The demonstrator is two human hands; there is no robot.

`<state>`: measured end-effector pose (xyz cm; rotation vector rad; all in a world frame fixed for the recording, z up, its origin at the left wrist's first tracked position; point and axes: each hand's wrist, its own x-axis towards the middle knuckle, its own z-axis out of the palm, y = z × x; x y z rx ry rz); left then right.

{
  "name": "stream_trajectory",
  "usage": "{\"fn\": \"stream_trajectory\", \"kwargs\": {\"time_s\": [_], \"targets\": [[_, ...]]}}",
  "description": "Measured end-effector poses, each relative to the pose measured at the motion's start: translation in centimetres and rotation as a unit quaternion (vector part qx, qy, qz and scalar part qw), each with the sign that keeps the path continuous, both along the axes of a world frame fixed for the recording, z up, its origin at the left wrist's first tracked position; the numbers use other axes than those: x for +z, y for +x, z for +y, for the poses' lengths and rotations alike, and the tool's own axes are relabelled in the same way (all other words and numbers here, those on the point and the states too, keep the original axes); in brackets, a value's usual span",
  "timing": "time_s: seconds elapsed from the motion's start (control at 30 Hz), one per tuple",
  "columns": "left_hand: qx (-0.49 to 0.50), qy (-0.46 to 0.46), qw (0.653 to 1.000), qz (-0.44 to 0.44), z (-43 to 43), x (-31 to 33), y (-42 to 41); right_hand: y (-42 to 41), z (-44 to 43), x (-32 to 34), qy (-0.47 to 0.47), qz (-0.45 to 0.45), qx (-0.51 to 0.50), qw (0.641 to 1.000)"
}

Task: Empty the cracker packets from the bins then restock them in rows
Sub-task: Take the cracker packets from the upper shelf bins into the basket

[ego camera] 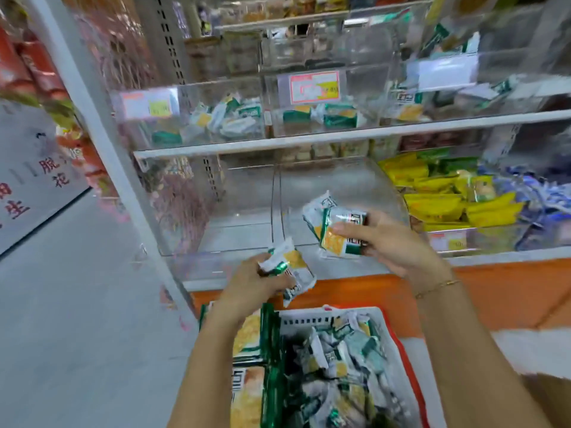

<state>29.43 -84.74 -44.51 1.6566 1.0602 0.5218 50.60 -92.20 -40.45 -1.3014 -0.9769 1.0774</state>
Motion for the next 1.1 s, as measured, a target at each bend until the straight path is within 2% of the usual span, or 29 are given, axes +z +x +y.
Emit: {"fn": "stream_trajectory", "kwargs": {"time_s": [0.13, 0.2, 0.27, 0.37, 0.47, 0.57, 0.63, 0.7, 0.8, 0.9, 0.97, 1.03, 1.1], "targets": [[-0.043, -0.049, 0.981, 0.185, -3.6, -8.7, 2.5, 0.9, -0.9, -11.7, -0.179, -0.003, -0.038, 0.983], [-0.035, -0.051, 0.972, 0.227, -4.6, -12.4, 3.5, 0.9, -2.2, -16.1, -0.271, -0.071, -0.04, 0.959], [-0.019, 0.005, 0.962, 0.273, -4.5, -15.2, 3.9, 0.8, -3.4, -18.9, -0.335, -0.15, -0.027, 0.93], [0.003, 0.079, 0.948, 0.309, -3.8, -17.2, 4.3, 0.4, -4.4, -21.0, -0.374, -0.195, 0.051, 0.905], [-0.023, 0.063, 0.949, 0.307, -3.8, -17.2, 4.9, 0.4, -4.6, -22.0, -0.381, -0.202, 0.12, 0.894], [-0.045, 0.041, 0.958, 0.28, -3.5, -16.5, 5.3, 0.8, -4.6, -22.0, -0.34, -0.169, 0.109, 0.919], [-0.018, 0.06, 0.977, 0.205, -2.9, -13.9, 5.7, 1.4, -4.3, -19.9, -0.27, -0.178, 0.074, 0.943], [0.027, 0.133, 0.984, 0.114, -1.8, -9.2, 5.9, 1.9, -3.7, -15.2, -0.182, -0.214, 0.016, 0.959], [0.079, 0.276, 0.958, 0.006, 0.5, 0.4, 5.2, 1.9, -2.4, -5.2, -0.042, -0.275, -0.057, 0.959], [0.111, 0.394, 0.911, -0.054, 2.7, 9.6, 3.3, 1.7, -0.6, 4.5, 0.097, -0.339, -0.087, 0.932], [0.11, 0.454, 0.881, -0.07, 4.2, 14.7, 2.1, 1.9, 1.3, 10.0, 0.173, -0.387, -0.111, 0.899], [0.112, 0.505, 0.853, -0.064, 6.2, 18.8, 1.3, 1.8, 3.5, 14.6, 0.226, -0.444, -0.127, 0.857], [0.117, 0.531, 0.838, -0.043, 9.0, 21.8, 0.6, 1.9, 6.4, 18.3, 0.241, -0.504, -0.13, 0.819]]}}
